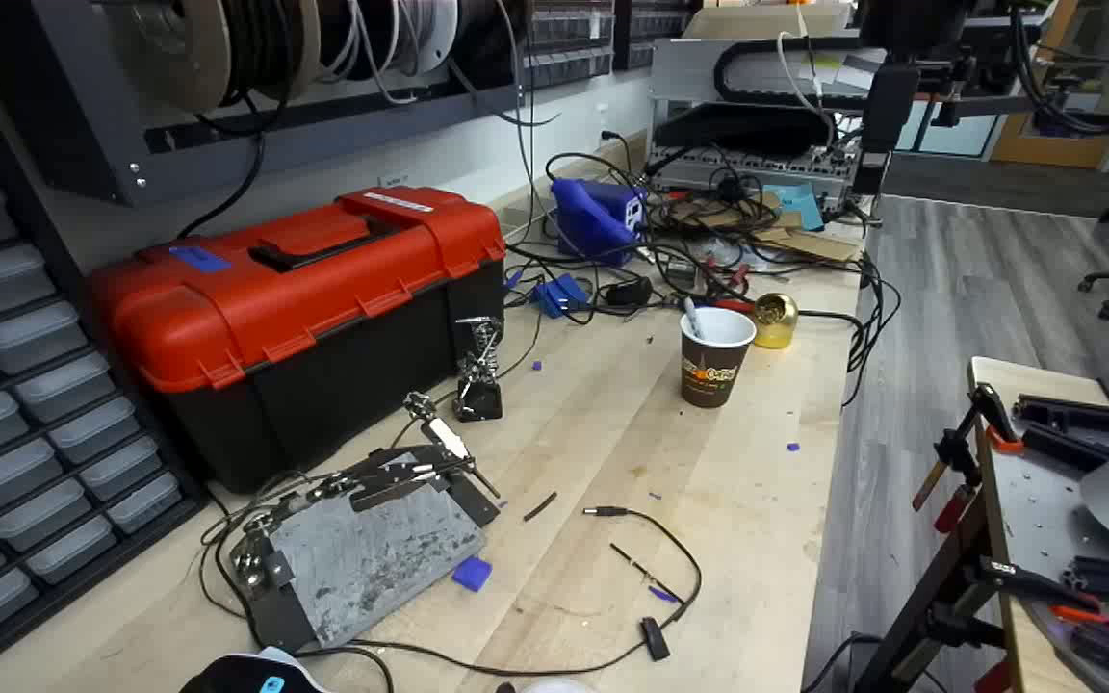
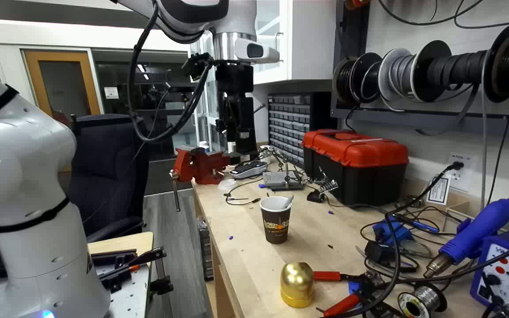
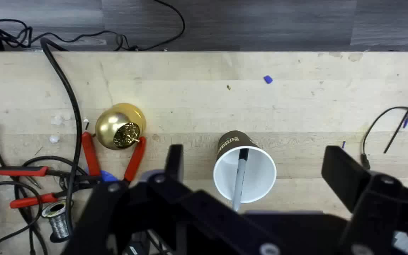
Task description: Take the marker out of the cup and put it on the table
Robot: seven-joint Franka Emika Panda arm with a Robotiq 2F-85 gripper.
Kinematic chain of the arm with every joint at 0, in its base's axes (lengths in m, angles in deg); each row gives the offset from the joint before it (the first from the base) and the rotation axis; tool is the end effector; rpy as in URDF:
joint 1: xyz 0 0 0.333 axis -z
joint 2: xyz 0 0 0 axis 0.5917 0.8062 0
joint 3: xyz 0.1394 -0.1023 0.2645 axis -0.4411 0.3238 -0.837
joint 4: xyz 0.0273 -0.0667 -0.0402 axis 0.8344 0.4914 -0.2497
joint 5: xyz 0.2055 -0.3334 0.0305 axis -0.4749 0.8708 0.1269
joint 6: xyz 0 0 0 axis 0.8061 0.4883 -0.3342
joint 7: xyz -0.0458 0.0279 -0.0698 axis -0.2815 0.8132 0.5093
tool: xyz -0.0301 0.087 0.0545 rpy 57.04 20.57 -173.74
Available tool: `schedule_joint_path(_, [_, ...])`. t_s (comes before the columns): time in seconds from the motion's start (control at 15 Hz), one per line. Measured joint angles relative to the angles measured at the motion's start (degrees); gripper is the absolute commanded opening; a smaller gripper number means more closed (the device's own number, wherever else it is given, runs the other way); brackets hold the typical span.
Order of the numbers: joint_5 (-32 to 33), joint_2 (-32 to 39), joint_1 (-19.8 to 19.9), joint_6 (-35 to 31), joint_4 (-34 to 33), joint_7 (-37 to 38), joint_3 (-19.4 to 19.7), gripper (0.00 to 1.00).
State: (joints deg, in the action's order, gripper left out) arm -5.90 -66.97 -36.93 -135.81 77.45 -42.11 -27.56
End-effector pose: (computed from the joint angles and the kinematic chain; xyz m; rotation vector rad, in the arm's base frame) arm 0.3686 0.0080 0.4737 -3.1329 0.0062 0.0046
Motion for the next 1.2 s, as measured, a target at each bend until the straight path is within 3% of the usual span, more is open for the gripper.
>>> schedule_joint_path(1.2, [0.2, 0.6, 0.0, -0.2, -2.7, -0.3, 0.0, 1.00])
